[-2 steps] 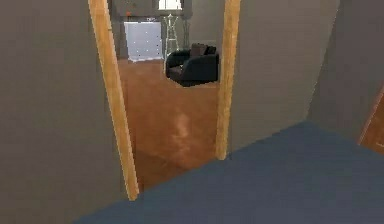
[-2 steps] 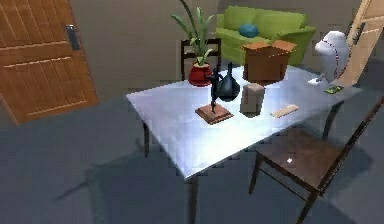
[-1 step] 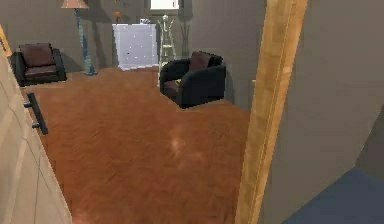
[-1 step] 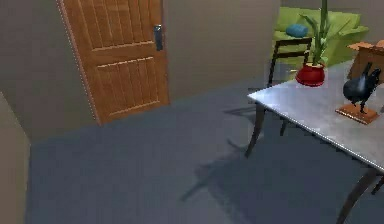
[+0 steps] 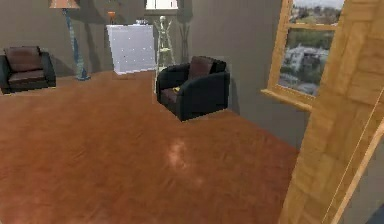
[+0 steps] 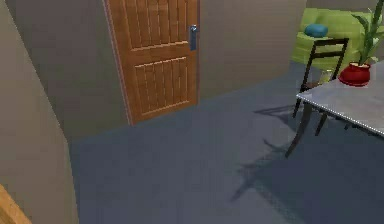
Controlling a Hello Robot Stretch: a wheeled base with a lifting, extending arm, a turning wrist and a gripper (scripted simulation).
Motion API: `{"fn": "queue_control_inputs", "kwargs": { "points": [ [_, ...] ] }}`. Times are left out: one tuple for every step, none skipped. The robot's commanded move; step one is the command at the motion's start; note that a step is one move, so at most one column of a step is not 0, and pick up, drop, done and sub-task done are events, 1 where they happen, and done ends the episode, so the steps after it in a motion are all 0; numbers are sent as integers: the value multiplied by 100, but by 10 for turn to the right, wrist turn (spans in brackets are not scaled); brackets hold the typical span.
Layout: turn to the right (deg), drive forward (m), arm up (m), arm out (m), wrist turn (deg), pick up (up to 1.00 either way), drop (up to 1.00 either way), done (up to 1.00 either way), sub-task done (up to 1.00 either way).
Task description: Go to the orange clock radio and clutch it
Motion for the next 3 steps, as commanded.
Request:
{"fn": "queue_control_inputs", "kwargs": {
  "points": [
    [-120,0,0,0,0,0,0,0,0],
    [0,100,0,0,0,0,0,0,0],
    [-30,0,0,0,0,0,0,0,0]
  ]
}}
